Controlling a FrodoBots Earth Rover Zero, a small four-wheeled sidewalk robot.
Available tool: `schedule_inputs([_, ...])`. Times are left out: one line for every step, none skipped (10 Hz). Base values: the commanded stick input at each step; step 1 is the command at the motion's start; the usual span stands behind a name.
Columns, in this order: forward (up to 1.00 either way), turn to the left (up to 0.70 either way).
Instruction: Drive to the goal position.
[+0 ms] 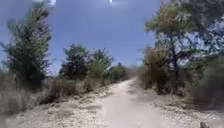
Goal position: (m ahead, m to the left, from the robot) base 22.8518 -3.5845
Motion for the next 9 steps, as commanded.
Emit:
schedule_inputs([0.45,-0.27])
schedule_inputs([0.45,-0.27])
schedule_inputs([0.45,-0.18])
schedule_inputs([0.45,-0.05])
schedule_inputs([0.45,0.0])
schedule_inputs([0.45,0.0])
schedule_inputs([0.45,0.0])
schedule_inputs([0.45,0.0])
schedule_inputs([0.45,0.0])
